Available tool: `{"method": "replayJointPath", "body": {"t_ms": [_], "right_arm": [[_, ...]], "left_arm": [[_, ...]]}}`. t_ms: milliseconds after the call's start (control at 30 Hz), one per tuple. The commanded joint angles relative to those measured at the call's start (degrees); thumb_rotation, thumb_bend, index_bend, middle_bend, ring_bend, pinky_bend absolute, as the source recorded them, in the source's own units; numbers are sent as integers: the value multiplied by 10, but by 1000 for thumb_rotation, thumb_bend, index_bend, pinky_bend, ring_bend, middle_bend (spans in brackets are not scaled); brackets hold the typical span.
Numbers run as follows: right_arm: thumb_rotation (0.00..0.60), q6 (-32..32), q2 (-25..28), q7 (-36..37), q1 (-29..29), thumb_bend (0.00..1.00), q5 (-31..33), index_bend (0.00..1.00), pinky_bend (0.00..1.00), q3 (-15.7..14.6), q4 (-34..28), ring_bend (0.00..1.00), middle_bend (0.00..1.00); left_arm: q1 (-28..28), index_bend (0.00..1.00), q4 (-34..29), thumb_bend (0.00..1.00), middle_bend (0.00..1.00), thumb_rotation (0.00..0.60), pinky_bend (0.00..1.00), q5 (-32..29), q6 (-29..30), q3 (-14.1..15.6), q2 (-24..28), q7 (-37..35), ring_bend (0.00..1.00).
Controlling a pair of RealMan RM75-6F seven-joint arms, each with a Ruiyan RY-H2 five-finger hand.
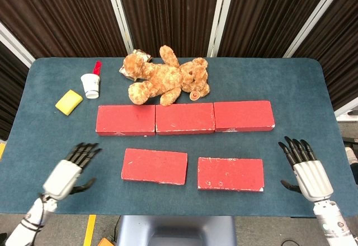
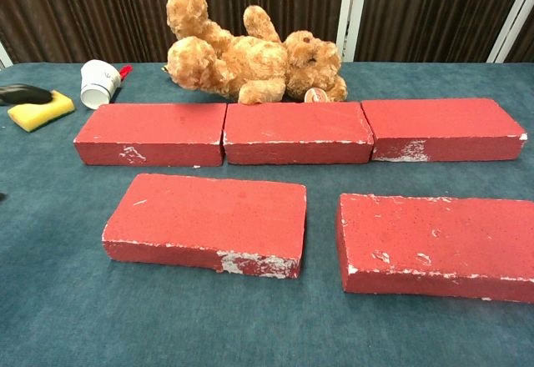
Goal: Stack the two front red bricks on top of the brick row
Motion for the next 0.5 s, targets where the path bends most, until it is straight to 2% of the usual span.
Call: {"method": "replayJointPath", "body": {"t_ms": [33, 200, 333, 500], "right_arm": [[600, -1, 5, 8, 0, 120, -6, 0, 0, -4, -2, 0, 0], [600, -3, 12, 27, 1, 120, -9, 0, 0, -6, -1, 0, 0], [600, -1, 17, 38, 0, 120, -6, 0, 0, -5, -1, 0, 0], [600, 3, 22, 49, -2, 120, -9, 0, 0, -6, -2, 0, 0]], "left_arm": [[-71, 0, -15, 324, 0, 600, 0, 22, -80, 6, -27, -58, 0], [-131, 0, 8, 309, 0, 600, 0, 13, -148, 1, -73, -125, 0], [-157, 0, 41, 262, 0, 600, 0, 9, -151, -10, -109, -151, 0], [-185, 0, 97, 245, 0, 600, 0, 5, -165, -8, -152, -186, 0]]}}
